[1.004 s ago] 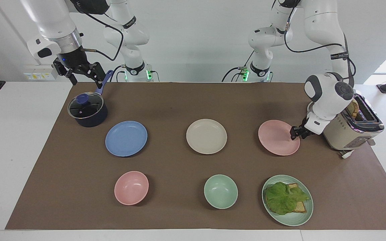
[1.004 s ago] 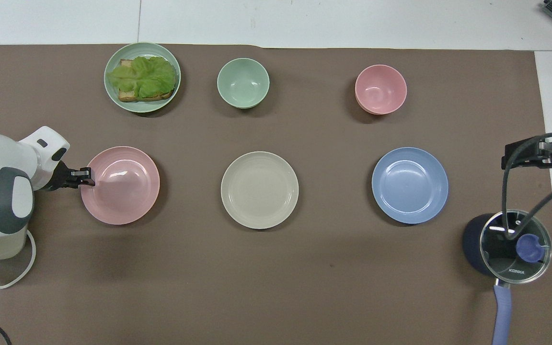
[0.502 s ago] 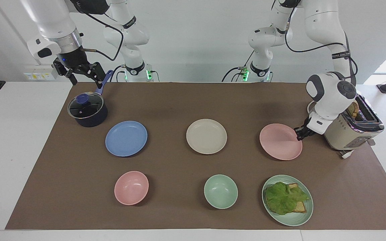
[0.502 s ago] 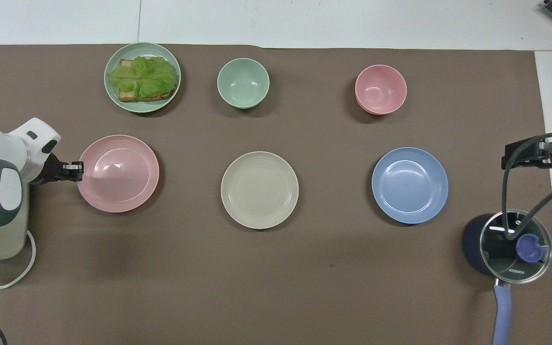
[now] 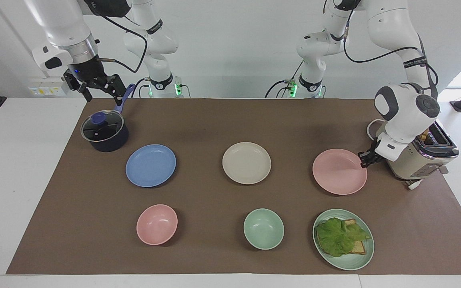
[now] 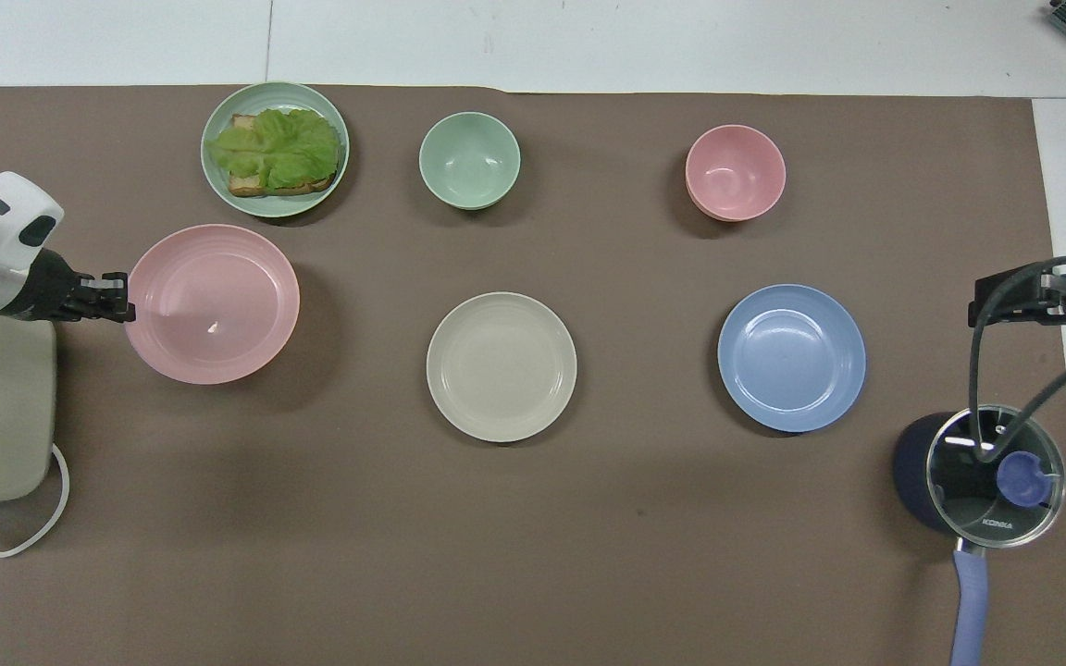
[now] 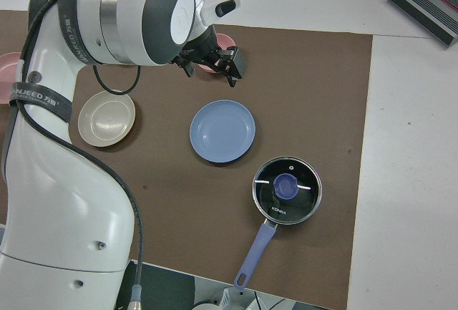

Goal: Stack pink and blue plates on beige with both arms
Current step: 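Grip the pink plate rim with the left gripper and lift it, then carry the pink plate over the beige plate with the left gripper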

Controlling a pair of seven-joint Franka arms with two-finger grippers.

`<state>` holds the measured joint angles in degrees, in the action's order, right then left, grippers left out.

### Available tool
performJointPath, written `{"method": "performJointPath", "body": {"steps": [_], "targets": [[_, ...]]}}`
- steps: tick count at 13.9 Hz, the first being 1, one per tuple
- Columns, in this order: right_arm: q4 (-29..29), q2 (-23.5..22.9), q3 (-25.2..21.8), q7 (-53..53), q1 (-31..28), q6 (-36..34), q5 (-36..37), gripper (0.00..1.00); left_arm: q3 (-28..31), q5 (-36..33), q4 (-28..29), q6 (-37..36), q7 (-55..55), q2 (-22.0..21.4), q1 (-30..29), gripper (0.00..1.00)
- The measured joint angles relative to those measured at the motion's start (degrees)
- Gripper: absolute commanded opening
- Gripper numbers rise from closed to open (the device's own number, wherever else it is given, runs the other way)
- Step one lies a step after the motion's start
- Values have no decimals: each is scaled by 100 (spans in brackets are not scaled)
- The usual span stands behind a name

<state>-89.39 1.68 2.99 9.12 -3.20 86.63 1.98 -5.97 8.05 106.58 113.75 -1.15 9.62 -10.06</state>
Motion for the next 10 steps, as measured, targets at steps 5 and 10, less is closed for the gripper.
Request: {"method": "performJointPath", "body": {"steps": [5,10], "targets": [[0,0,0,0,0,0,0,100,-209,339,-44,-366,1295,-542,562,0],[0,0,0,0,0,0,0,100,-244,350,231,572,2824,-400,2080,0]]}}
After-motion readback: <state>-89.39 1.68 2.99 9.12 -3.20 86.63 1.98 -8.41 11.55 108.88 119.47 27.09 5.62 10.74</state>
